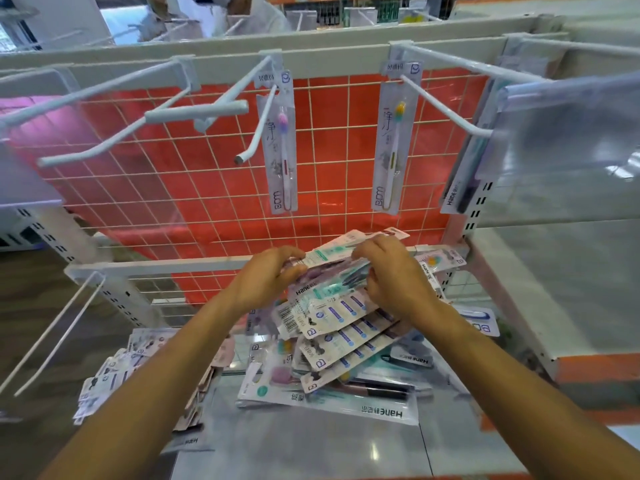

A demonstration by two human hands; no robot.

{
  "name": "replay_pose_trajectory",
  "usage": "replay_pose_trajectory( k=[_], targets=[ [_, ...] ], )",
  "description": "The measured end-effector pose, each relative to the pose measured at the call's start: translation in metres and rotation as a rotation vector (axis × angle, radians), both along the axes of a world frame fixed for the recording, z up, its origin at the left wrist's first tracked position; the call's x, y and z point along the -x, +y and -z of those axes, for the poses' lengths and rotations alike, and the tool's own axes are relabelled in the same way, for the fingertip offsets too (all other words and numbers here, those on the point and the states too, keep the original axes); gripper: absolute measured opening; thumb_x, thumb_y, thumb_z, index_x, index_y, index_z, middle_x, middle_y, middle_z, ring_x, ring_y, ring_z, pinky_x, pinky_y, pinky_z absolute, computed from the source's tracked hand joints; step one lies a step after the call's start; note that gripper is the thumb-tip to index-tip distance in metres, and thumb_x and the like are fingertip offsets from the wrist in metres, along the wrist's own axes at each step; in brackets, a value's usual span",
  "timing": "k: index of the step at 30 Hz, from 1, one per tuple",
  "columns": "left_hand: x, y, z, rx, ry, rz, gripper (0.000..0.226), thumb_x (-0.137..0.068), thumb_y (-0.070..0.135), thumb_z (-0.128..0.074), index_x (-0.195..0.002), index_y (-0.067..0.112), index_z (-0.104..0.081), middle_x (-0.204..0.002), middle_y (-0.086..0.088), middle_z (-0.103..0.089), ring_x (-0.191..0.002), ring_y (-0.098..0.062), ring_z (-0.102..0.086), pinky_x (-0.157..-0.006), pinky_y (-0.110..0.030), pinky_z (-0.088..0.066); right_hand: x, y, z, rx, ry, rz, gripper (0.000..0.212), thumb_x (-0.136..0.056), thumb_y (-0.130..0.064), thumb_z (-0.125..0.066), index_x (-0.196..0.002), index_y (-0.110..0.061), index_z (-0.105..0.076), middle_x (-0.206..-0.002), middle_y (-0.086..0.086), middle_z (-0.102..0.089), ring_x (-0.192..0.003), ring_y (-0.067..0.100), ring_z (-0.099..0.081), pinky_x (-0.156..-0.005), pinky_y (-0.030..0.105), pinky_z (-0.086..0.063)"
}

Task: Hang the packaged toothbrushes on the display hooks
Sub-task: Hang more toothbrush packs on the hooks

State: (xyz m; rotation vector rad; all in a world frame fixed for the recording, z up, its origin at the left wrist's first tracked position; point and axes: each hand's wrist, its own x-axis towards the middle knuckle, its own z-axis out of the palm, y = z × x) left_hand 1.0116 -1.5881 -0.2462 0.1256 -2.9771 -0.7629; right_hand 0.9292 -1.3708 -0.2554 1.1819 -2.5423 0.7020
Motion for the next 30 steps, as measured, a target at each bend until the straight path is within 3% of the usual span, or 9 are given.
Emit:
replay_pose_trajectory(
  k=[2, 4, 7, 11, 14, 17, 22, 26, 30],
  targets=[
    [-0.011, 0.004, -0.007, -0.046, -0.032, 0.032, 0.036, -0.1, 0.03, -0.05, -0.133, 0.015, -0.054, -0.116, -0.002, -0.065, -0.09, -0.015, -0.063, -0.075, -0.026, -0.049, 0.002, -0.004, 0.003, -0.035, 0.092, 0.012, 0.057, -0.064, 0.01, -0.067, -0.118, -0.01, -0.063, -0.117, 0.011, -0.061, -0.113, 0.032, -0.052, -0.092, 0.05, -0.048],
    [-0.02, 0.007, -0.013, -0.101, -0.068, 0.079, 0.036, -0.1, 0.03, -0.05, -0.133, 0.017, -0.054, -0.121, 0.002, -0.063, -0.102, -0.013, -0.061, -0.086, -0.026, -0.048, 0.004, -0.008, 0.005, -0.188, 0.088, 0.031, 0.071, -0.067, 0.001, -0.07, -0.134, -0.016, -0.051, -0.138, 0.008, -0.05, -0.133, 0.03, -0.039, -0.112, 0.056, -0.029],
    [-0.026, 0.008, -0.015, -0.1, -0.091, 0.118, 0.036, -0.1, 0.029, -0.05, -0.133, 0.015, -0.055, -0.123, 0.004, -0.06, -0.105, -0.01, -0.058, -0.091, -0.025, -0.047, 0.003, -0.012, 0.006, -0.315, 0.064, 0.062, 0.058, -0.08, -0.011, -0.066, -0.135, -0.024, -0.049, -0.136, 0.001, -0.053, -0.134, 0.022, -0.04, -0.117, 0.052, -0.011],
    [-0.027, 0.008, -0.012, 0.034, -0.105, 0.133, 0.035, -0.097, 0.037, -0.055, -0.126, 0.018, -0.055, -0.103, 0.001, -0.064, -0.082, -0.01, -0.057, -0.073, -0.03, -0.047, 0.0, -0.017, 0.007, -0.249, 0.154, -0.007, 0.026, -0.085, -0.015, -0.063, -0.11, -0.02, -0.069, -0.102, 0.0, -0.071, -0.098, 0.024, -0.062, -0.098, 0.041, -0.039],
    [-0.023, 0.019, -0.01, 0.169, -0.082, 0.105, 0.055, -0.089, 0.046, -0.064, -0.133, 0.017, -0.05, -0.122, -0.001, -0.063, -0.1, -0.018, -0.062, -0.084, -0.037, -0.052, -0.005, -0.021, 0.009, -0.178, 0.183, -0.12, 0.018, -0.081, -0.015, -0.068, -0.098, -0.014, -0.074, -0.084, 0.005, -0.073, -0.076, 0.029, -0.066, -0.072, 0.038, -0.05],
    [-0.012, 0.034, -0.01, 0.197, -0.049, 0.088, 0.061, -0.085, 0.048, -0.065, -0.136, 0.021, -0.046, -0.122, -0.003, -0.065, -0.105, -0.023, -0.062, -0.085, -0.041, -0.053, -0.012, -0.023, 0.007, -0.118, 0.15, -0.178, 0.019, -0.075, -0.013, -0.062, -0.089, -0.009, -0.074, -0.076, 0.008, -0.07, -0.068, 0.032, -0.065, -0.059, 0.04, -0.053],
    [-0.005, 0.039, -0.007, 0.232, -0.069, 0.07, 0.041, -0.083, 0.047, -0.067, -0.114, 0.019, -0.063, -0.098, 0.0, -0.066, -0.081, -0.017, -0.059, -0.065, -0.03, -0.048, -0.012, -0.007, 0.006, -0.06, 0.096, -0.235, 0.036, -0.069, -0.001, -0.067, -0.105, -0.008, -0.067, -0.101, 0.01, -0.065, -0.094, 0.03, -0.059, -0.077, 0.041, -0.051],
    [-0.014, 0.024, -0.004, 0.218, -0.076, -0.059, 0.037, -0.083, 0.04, -0.071, -0.111, 0.016, -0.064, -0.094, 0.006, -0.063, -0.067, -0.005, -0.053, -0.047, -0.013, -0.036, -0.016, 0.022, -0.001, 0.042, 0.031, -0.17, 0.033, -0.066, 0.009, -0.064, -0.092, -0.011, -0.065, -0.097, 0.004, -0.063, -0.095, 0.026, -0.056, -0.077, 0.041, -0.052],
    [-0.022, 0.019, -0.004, 0.161, -0.073, -0.129, 0.039, -0.082, 0.039, -0.075, -0.111, 0.016, -0.064, -0.091, 0.005, -0.065, -0.058, -0.004, -0.053, -0.04, -0.016, -0.039, -0.009, 0.029, 0.003, -0.312, -0.114, -0.278, 0.034, -0.077, -0.009, -0.064, -0.11, -0.018, -0.064, -0.11, -0.003, -0.064, -0.104, 0.017, -0.055, -0.088, 0.034, -0.048]
  ],
)
